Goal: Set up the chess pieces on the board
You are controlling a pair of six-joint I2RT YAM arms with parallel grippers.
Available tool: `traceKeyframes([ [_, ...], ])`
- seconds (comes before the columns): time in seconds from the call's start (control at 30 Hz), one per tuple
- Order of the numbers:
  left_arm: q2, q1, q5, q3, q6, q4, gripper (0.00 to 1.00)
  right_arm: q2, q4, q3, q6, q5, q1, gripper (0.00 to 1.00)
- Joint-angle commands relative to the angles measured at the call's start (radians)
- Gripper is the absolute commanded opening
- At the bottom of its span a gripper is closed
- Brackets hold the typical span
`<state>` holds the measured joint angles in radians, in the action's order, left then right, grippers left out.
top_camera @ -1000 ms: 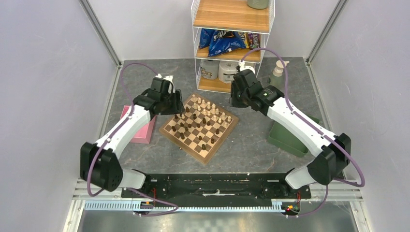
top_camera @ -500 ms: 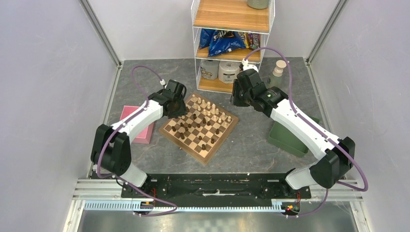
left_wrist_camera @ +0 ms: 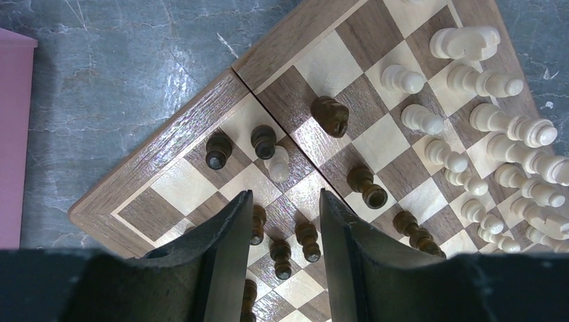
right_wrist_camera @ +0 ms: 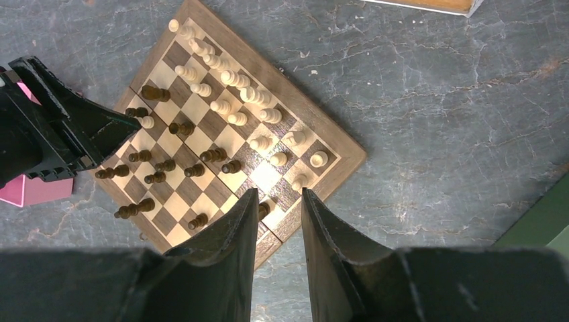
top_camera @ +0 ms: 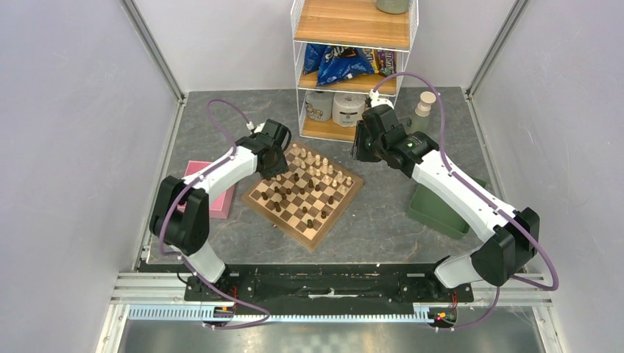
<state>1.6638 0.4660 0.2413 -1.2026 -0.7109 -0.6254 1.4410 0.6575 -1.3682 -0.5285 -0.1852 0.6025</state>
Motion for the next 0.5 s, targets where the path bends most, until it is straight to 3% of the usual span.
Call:
traceKeyframes([
  [0.0, 0.008, 0.007, 0.046, -0.026, -0.058, 0.001, 0.48, 0.005, -0.038, 0.001, 0.016, 0.009, -0.009, 0.37],
  [0.2, 0.039, 0.008, 0.054, -0.047, -0.058, 0.001, 0.41, 0.013, -0.038, 0.003, 0.018, 0.023, -0.013, 0.37],
  [0.47, 0.064, 0.008, 0.076, -0.062, -0.055, 0.001, 0.4, 0.018, -0.041, 0.004, 0.018, 0.037, -0.02, 0.37],
])
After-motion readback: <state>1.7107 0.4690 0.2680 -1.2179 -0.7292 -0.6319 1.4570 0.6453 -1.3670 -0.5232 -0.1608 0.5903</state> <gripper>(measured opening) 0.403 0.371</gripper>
